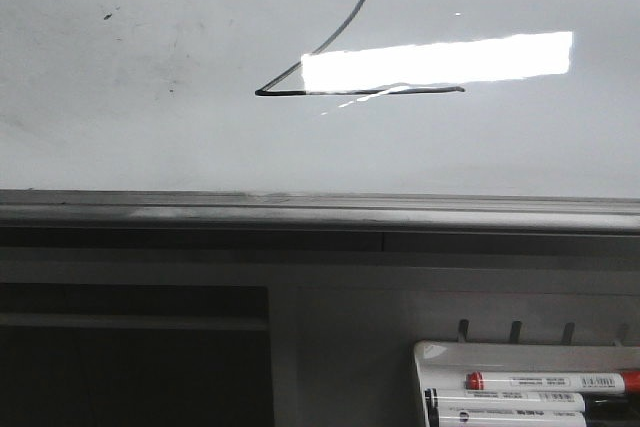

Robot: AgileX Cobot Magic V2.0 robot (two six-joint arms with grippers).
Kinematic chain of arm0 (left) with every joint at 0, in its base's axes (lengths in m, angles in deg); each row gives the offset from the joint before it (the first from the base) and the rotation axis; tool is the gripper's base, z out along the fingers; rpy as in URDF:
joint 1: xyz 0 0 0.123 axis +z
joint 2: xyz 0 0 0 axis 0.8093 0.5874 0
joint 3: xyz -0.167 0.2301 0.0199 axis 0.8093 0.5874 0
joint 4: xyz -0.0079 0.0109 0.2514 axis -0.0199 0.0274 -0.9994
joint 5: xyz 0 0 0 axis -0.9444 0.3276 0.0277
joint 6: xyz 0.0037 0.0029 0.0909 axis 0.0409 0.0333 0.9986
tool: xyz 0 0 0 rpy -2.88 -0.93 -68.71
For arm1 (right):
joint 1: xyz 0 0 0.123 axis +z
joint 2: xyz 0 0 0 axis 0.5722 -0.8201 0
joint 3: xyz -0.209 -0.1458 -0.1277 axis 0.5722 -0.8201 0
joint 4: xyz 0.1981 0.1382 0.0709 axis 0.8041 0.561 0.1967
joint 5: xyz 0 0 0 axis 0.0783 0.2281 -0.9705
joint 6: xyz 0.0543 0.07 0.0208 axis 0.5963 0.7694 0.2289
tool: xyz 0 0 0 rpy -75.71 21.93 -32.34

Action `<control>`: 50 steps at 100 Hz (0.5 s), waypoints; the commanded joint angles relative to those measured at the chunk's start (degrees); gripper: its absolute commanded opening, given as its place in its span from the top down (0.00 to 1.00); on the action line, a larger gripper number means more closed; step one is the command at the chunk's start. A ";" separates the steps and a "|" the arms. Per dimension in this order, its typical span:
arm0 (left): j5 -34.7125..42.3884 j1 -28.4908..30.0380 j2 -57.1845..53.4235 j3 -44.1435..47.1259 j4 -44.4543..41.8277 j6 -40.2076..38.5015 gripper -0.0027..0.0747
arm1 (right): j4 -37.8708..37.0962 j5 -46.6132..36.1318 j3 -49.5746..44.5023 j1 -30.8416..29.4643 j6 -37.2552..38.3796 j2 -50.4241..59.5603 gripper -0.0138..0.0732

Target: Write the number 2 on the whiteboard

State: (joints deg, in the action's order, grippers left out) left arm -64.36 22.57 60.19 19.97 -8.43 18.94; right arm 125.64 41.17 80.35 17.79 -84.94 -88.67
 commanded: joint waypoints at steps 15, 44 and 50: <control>1.71 0.13 1.41 -1.98 3.40 0.13 0.56 | 1.13 0.64 2.41 0.28 -0.58 0.12 0.91; 3.65 0.13 2.17 -1.98 3.61 0.16 0.62 | 1.13 1.36 2.41 0.28 -0.58 0.12 0.91; 4.02 0.13 2.17 -1.98 3.61 0.16 0.71 | 1.13 1.36 2.41 0.28 -0.58 0.12 0.91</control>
State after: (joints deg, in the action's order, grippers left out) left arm -64.60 22.57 62.75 19.97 -8.30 18.98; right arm 124.72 43.79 80.74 17.89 -85.05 -88.89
